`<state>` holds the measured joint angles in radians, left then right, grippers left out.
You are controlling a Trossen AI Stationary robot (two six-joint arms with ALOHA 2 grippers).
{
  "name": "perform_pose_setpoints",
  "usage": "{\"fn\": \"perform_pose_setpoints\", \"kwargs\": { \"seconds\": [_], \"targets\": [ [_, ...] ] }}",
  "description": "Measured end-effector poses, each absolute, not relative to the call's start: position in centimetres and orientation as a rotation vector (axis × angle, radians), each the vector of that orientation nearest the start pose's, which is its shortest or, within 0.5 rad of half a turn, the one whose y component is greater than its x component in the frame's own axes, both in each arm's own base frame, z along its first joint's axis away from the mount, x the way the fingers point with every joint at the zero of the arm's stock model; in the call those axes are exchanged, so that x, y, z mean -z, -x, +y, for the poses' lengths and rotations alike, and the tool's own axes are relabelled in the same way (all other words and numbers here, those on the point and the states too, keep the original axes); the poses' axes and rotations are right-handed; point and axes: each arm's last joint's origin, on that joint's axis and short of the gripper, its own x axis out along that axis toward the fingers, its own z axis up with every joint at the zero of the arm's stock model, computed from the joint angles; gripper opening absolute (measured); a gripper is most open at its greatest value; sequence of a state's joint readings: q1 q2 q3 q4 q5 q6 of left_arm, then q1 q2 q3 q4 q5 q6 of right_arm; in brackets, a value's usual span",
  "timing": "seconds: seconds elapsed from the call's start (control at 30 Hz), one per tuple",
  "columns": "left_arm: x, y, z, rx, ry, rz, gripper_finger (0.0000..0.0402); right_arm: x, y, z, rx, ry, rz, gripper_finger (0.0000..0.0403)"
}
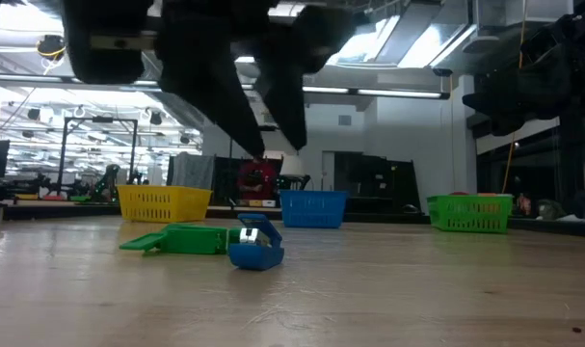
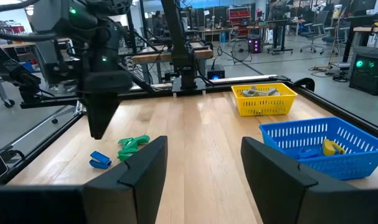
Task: Pick and place Stapler, Stapler remover, tape
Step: Put the blue stapler into the blue basket
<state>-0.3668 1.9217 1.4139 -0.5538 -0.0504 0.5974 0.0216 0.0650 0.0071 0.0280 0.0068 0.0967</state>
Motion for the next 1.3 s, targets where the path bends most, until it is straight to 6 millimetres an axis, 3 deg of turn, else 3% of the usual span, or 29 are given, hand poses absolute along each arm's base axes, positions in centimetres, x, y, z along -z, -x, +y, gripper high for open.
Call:
{"fn": "perform_pose_setpoints", "kwargs": {
  "seconds": [0.4,0.87,1.2,1.3],
  "targets": [
    [-19.9,-37.2,-15.3,0.85,-0.998,0.808,0.0139,-16.3,-10.1,0.2,-0.013,-0.096,0.031,0.021],
    [-15.3,-38.5,-14.7,1.001,-1.186,0.827,0.0139,-16.3,-10.1,0.2,-0.013,-0.096,0.031,0.021],
    [-13.7,-39.3,-13.9,1.063,-1.151,0.817,0.0137,-16.3,-10.1,0.2,-0.013,-0.096,0.031,0.021],
    [-13.6,-39.3,-13.7,1.043,-1.103,0.842,0.012,-16.3,-10.1,0.2,-0.013,-0.096,0.031,0.021]
  ]
}}
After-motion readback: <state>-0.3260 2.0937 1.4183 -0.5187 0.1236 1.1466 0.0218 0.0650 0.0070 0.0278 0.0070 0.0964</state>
